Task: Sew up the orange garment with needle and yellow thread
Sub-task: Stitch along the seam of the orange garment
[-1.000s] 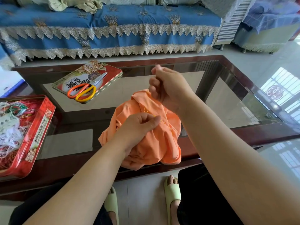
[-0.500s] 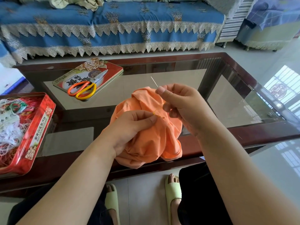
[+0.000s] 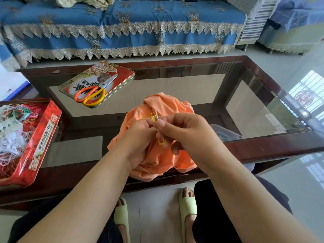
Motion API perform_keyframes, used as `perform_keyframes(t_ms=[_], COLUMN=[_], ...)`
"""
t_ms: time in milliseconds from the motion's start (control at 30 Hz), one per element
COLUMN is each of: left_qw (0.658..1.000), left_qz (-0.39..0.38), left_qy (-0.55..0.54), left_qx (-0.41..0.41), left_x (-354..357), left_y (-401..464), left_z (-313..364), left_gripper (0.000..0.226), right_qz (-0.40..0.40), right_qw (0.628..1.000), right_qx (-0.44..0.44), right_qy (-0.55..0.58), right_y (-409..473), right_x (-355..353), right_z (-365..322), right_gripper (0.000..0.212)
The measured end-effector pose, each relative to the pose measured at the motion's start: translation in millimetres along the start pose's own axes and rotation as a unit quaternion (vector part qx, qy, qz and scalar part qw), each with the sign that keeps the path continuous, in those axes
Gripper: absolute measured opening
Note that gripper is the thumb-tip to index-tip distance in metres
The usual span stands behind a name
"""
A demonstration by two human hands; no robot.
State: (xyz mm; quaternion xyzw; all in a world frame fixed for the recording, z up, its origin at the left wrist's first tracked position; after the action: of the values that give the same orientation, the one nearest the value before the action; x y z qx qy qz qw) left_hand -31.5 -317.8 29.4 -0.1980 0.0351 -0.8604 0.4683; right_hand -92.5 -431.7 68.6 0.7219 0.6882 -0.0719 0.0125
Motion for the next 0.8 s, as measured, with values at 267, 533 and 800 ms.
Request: perform_keyframes(t_ms=[267,533,800], left_qw=[0.995,0.994,0.993], left_qz=[0.023,0.055,0.064], left_qy=[-0.09,-0.066,-0.043], left_qx=[0.04,0.063,0.093], left_x=[4,-1,-2], left_y=[-4,-2,-5], left_z=[9,9,12], left_gripper=[0.007,0.014,0.011], right_qz=[0.051,0.073,0.08], right_qw=[0.997,0.995,0.993], right_qx=[0.009,0.002,0.006], right_qy=[-0.049,-0.067,-0.088], right_y=[-9,-8,-7], right_x=[-4,-6,-10], right_z=[11,12,13], right_gripper=[0.016,0.013,0.014])
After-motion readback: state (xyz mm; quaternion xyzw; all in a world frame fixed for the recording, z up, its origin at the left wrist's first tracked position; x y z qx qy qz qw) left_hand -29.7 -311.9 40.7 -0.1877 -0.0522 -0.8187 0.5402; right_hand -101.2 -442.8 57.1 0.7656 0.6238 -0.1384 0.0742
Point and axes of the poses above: each hand's wrist, its own y-axis towards the middle knuckle, its own x-axis out of the palm, z = x × y, the point moved 2 cm from there along y, towards the middle knuckle, and after that the axes turned 6 degrees about -y, right-handed, at the moved point
